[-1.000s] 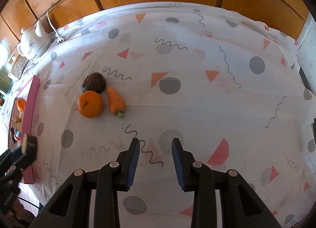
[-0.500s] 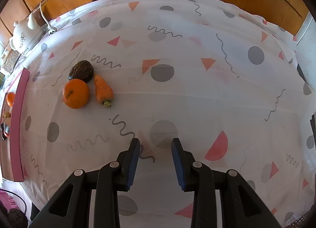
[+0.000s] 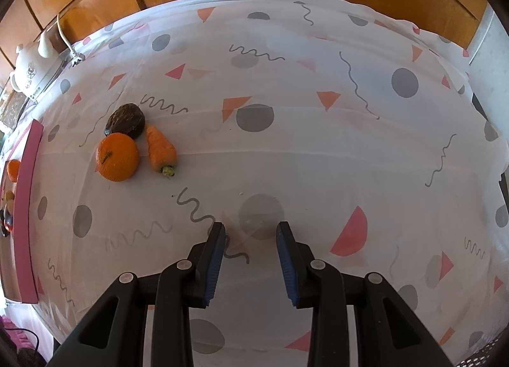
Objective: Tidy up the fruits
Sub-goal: 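Lower the wood slice into the pink tray and open the left gripper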
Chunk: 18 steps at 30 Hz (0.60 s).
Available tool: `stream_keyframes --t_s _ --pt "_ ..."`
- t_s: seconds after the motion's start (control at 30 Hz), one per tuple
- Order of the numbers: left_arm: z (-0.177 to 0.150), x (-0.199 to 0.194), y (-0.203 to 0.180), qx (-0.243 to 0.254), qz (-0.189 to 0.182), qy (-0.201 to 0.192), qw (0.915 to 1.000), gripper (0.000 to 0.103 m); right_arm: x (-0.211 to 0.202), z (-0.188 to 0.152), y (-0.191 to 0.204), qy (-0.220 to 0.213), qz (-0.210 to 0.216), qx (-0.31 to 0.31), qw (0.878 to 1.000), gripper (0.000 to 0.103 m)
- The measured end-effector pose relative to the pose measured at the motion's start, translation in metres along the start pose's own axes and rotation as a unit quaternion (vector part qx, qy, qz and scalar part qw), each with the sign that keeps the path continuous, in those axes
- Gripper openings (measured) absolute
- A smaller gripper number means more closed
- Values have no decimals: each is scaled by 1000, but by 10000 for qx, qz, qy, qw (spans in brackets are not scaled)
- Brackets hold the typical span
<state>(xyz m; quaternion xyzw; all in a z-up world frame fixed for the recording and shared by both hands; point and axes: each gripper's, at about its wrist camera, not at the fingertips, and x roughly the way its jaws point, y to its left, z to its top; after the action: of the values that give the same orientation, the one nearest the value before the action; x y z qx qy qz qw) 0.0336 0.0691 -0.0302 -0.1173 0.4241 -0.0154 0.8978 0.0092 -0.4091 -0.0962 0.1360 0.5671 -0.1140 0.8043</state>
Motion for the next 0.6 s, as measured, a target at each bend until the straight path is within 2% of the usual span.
stream_keyframes --t_s 0.23,0.33,0.4,0.47,0.53,0.6 --pt "-7 6 -4 111 104 93 9998 30 -6 -9 -7 -46 -5 59 10000 36" --pt "-9 10 -5 104 170 162 9997 31 -8 -11 -8 -67 81 57 9999 45" --pt "-11 14 -5 86 196 213 9995 31 -7 -13 -5 -116 203 -8 9997 63" --pt "-12 16 -4 69 216 243 9994 31 -6 -14 2 -115 129 -186 9997 70" --pt "-13 17 -4 65 229 258 9994 31 -5 -17 7 -149 -7 -263 9995 72" --pt "-13 18 -4 70 242 257 9994 31 -6 -18 5 -175 31 -214 9996 73"
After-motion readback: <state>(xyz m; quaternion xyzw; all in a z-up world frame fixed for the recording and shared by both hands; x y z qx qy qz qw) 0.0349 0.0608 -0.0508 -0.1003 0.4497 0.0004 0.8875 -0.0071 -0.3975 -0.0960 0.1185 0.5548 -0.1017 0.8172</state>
